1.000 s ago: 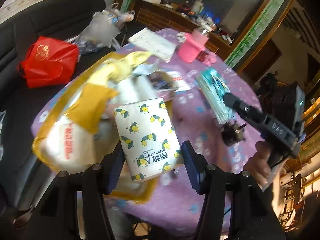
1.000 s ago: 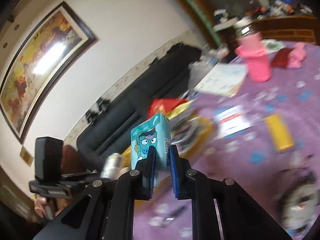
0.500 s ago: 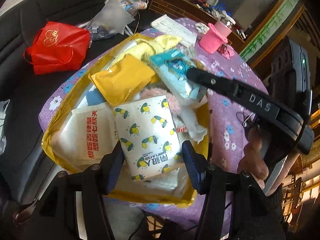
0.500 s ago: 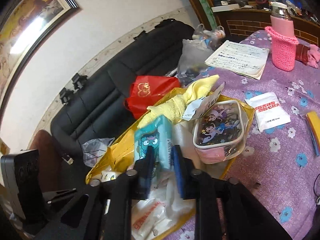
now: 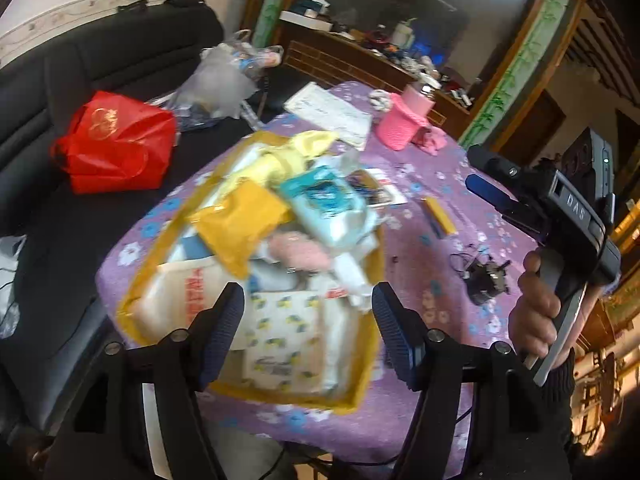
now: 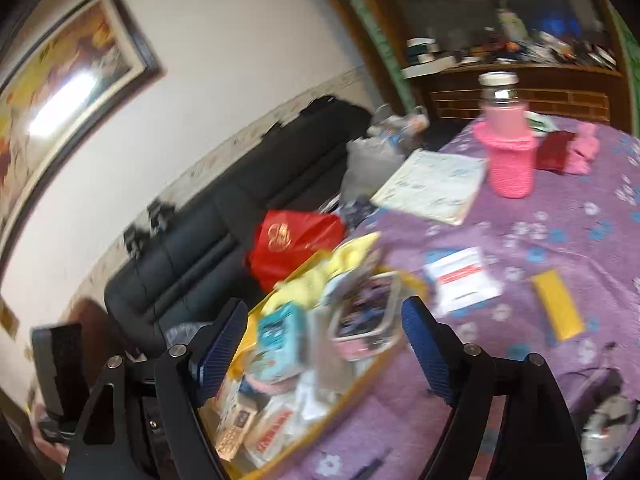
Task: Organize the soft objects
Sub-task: 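Carry both tissue packs over the foam box and release them, then grasp the bagged yellow sponge with the right gripper while the left grasps a white paper strip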
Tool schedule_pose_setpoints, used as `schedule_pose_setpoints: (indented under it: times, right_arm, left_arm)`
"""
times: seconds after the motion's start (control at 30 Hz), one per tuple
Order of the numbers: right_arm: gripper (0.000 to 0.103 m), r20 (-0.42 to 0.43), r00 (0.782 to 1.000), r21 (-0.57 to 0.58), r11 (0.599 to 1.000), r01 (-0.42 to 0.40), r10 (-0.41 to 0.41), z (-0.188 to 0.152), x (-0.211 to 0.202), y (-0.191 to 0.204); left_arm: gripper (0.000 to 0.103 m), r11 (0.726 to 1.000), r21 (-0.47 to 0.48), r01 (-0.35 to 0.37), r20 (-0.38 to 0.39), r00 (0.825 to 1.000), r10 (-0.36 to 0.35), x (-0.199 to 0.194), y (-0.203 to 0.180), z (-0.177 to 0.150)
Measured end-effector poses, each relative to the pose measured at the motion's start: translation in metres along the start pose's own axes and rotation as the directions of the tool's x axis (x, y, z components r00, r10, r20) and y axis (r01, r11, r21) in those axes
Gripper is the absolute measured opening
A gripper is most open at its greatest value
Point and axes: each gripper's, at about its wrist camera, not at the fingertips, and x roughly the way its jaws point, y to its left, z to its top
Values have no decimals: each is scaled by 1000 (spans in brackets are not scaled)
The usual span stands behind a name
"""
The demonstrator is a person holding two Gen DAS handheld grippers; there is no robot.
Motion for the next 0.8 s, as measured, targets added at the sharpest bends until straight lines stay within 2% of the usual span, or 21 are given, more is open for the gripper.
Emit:
schedule_pose_setpoints:
  times: [0.1,0.2,0.3,0.33,0.43,0.57,0.63,0.7,0.77,0.8]
  right_arm:
    - [83,2,1000,117,993,19,-19,11,-21,-40]
    - [83,-72,988,165,975,146,-136,23,-22,-74]
    - [83,-185,943,175,934,310,-278,35,-6,-101]
    - [83,-234,913,184,907,380,-335,38,3,-112]
    - [82,-309,864,203,860,468,-397,41,25,-131]
    - [82,-391,764,164,778,606,-513,34,55,-151]
    - [79,-434,744,174,762,623,-509,25,66,-157]
    - [75,-453,736,184,755,630,-504,21,81,-158]
    - [56,-427,719,165,734,659,-549,16,83,-157]
    - [50,-414,714,154,730,666,-564,15,83,-155]
  left_arm:
    - [66,999,3,53,-20,998,-53,7,-11,4]
    - [66,996,10,93,-30,995,-93,13,-22,9]
    - [66,994,6,113,-39,993,-113,16,-26,9]
    - [66,993,5,118,-37,992,-118,17,-27,9]
    - [66,991,6,131,-39,991,-131,15,-28,8]
    - [66,991,20,135,-47,990,-134,14,-32,8]
    - [66,990,21,139,-52,989,-138,16,-34,11]
    - [66,989,21,146,-58,988,-145,19,-38,13]
    - [66,988,19,152,-63,987,-151,22,-43,16]
    - [66,988,21,155,-66,986,-153,23,-47,17]
